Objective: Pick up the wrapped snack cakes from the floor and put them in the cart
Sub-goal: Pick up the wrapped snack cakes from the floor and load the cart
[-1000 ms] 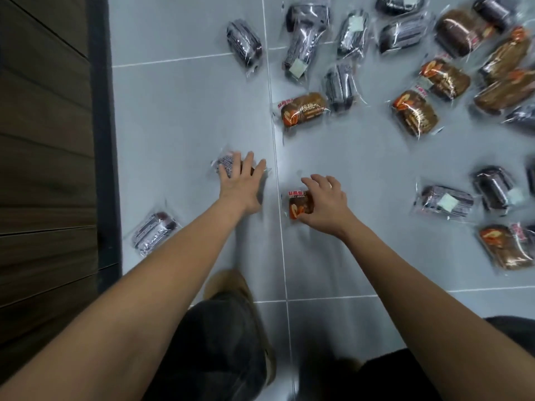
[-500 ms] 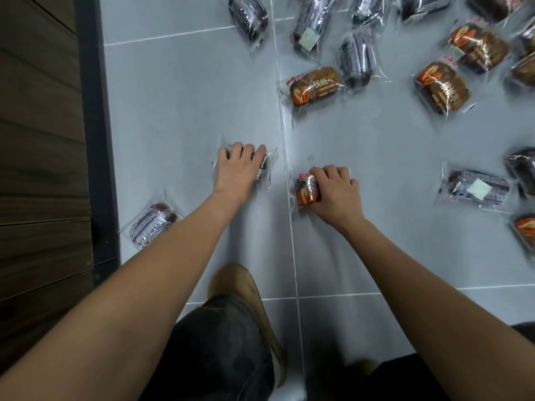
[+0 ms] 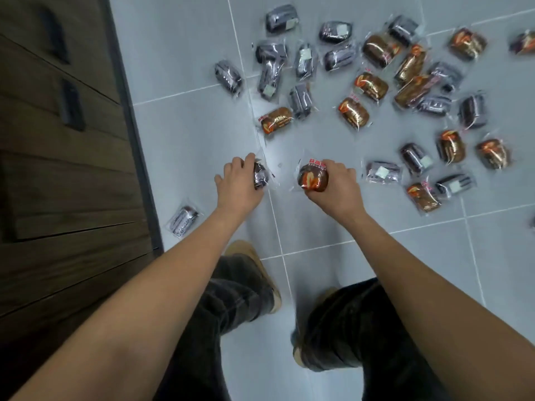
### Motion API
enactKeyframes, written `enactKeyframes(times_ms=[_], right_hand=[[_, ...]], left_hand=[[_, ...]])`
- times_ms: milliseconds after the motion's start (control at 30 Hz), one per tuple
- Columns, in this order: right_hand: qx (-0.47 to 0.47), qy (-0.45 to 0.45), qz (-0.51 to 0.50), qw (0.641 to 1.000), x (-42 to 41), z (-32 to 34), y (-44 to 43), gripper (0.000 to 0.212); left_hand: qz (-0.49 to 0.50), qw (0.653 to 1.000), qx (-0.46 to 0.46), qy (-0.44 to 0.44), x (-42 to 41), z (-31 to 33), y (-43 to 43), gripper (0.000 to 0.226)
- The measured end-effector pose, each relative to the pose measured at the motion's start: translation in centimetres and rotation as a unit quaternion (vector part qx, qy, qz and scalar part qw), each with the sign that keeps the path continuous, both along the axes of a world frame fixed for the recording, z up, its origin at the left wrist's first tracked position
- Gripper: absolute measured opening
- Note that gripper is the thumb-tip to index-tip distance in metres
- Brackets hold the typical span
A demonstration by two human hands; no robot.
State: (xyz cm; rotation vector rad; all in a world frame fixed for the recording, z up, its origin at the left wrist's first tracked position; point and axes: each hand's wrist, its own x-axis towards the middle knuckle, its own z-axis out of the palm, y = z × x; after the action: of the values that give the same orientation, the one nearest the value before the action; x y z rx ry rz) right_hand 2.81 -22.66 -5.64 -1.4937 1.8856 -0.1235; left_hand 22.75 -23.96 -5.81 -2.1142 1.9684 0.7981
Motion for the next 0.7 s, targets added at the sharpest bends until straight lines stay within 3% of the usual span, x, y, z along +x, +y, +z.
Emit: enactKeyframes(times_ms=[67, 167, 300, 533, 600, 700], right_hand=[[0.005, -0.028, -0.053, 0.998, -1.0, 6.1, 0.5, 0.057], [0.010, -0.091, -0.138, 0.986, -2.3, 15.3, 1.2, 0.056], [-0.019, -0.133, -0.226, 0.965, -3.5, 27.5, 3.0, 0.056], [-0.093, -0.175, -0.384, 0.902, -4.7, 44.1, 8.2, 0.063], [-0.123, -0.190, -0.436, 0.871, -5.1, 47.6, 10.0, 0.063], [-0.181, -0.196, -0.512, 0.816, -5.9, 51.6, 13.4, 0.049]], left_hand=[[0.074, 0.994, 0.017, 0.073, -0.9, 6.0, 0.1, 0.058], [0.177, 0.959, 0.048, 0.214, -2.1, 15.1, -0.1, 0.049], [0.211, 0.930, 0.066, 0.295, -4.1, 27.2, 0.2, 0.056], [0.163, 0.912, 0.093, 0.364, -7.0, 43.1, 2.6, 0.058], [0.125, 0.915, 0.108, 0.368, -8.0, 45.9, 3.3, 0.057], [0.053, 0.917, 0.127, 0.375, -10.2, 49.2, 4.4, 0.058]])
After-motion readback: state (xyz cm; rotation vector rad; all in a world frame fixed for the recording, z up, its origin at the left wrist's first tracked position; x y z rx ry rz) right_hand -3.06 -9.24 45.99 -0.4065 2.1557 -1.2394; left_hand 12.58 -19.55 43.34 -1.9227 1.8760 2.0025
